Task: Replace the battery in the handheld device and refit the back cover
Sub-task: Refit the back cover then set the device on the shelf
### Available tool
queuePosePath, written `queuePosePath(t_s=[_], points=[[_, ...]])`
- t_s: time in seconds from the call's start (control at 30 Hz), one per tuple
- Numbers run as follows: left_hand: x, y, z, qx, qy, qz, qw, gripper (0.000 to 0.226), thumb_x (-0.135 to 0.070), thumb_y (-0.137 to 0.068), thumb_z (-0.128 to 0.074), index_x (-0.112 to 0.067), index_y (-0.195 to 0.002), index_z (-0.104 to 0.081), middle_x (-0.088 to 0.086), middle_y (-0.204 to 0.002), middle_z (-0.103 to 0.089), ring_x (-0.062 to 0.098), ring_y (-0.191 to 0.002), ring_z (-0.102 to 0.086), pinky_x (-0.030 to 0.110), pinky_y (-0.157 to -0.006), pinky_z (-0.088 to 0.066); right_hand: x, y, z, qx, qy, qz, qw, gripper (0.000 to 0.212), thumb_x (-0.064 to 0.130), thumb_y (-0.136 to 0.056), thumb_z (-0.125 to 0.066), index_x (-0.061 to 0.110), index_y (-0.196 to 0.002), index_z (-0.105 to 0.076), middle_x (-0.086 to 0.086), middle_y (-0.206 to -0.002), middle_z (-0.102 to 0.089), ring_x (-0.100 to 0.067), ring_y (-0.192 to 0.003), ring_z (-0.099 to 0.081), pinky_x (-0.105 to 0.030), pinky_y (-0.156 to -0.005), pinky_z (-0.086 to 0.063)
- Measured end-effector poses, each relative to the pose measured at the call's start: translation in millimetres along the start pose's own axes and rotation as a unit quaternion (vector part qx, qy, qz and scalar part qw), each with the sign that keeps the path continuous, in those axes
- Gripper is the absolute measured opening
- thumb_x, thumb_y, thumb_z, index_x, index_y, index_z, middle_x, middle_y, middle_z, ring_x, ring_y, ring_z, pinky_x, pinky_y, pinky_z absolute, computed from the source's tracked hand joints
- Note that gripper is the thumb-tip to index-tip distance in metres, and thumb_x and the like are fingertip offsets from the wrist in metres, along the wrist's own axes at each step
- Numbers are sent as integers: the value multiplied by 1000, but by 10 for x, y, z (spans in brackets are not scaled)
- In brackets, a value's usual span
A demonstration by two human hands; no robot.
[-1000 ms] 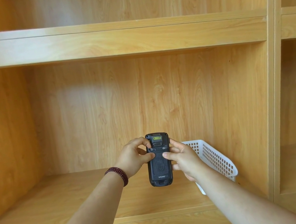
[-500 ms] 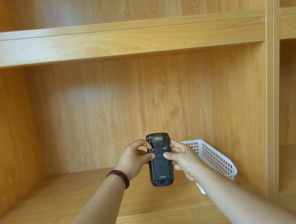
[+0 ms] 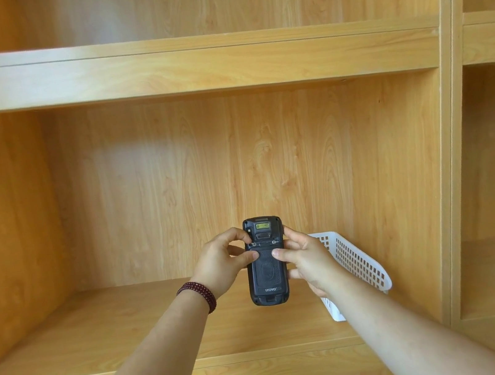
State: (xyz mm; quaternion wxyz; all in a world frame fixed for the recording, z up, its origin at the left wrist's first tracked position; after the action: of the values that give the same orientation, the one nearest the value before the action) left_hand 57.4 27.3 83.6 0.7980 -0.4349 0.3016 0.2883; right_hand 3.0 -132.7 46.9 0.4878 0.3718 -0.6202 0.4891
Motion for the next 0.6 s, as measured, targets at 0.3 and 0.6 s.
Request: queuePosePath(t_s=[0.3,0.6], points=[[71,53,-63,21,6,31,999,23,-15,-80,-78,-29,-79,-60,5,-86,-77,16,-76,-75,43,-83,-59,-104,58,9,-4,-1,-12,1000,59,-2,-92,-60,22,-145,-47,-1,-121,-71,-19,-111,-68,-38,-78,-60],[82,85,-84,4,-8,6,1000,28,-19,-80,-78,-33,-71,-55,-3,-101,-71,14,-84,-72,41,-83,-58,-121,60,40,-2,8,-10,1000,59,-1,-92,-61,23,-144,-48,-1,-122,-71,-17,-109,-68,-40,-82,-59]])
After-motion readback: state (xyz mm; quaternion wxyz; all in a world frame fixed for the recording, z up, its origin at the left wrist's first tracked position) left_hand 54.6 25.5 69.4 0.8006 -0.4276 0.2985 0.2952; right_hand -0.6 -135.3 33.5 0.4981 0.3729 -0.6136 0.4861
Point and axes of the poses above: each hand's wrist, its own y-axis away from the middle knuckle, its own z-axis out of the back of the hand, x = y × z, the point moved 8 cm from there along -y, towards the middle knuckle
